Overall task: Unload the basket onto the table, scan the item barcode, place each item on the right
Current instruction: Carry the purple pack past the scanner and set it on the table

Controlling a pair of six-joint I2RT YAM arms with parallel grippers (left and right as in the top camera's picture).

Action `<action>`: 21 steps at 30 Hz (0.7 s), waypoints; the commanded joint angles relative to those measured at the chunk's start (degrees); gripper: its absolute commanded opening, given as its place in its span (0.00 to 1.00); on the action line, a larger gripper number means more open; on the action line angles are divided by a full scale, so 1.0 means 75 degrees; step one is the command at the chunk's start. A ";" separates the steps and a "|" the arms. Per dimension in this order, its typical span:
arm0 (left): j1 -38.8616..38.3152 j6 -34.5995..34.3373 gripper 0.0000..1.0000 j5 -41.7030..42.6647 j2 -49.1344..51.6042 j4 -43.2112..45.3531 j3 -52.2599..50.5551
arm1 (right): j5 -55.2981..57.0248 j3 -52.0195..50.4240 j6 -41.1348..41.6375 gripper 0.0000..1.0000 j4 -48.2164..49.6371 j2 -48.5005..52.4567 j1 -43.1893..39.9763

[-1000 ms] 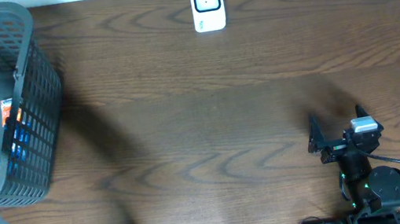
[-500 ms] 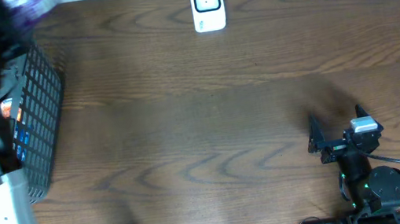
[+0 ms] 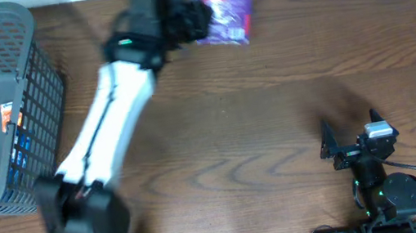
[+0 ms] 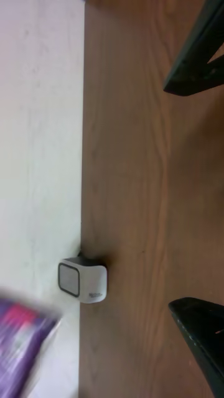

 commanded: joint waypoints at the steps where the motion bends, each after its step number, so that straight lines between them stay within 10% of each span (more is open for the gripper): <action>1: -0.0772 -0.1075 0.08 0.0108 0.1032 0.0863 0.0099 | 0.0023 -0.0015 0.0105 0.99 -0.0032 -0.0041 0.0052; 7: -0.1638 -0.1786 0.08 0.0105 0.2279 0.2090 0.0099 | 0.0023 -0.0015 0.0105 0.99 -0.0032 -0.0041 0.0052; 15: -0.2308 -0.2200 0.77 0.0350 0.2611 0.3322 0.0099 | 0.0020 -0.0015 0.0105 0.99 -0.0032 -0.0041 0.0052; 21: -0.1504 -0.1979 0.78 0.0935 0.1687 0.3314 0.0099 | 0.0020 -0.0015 0.0105 0.99 -0.0032 -0.0041 0.0052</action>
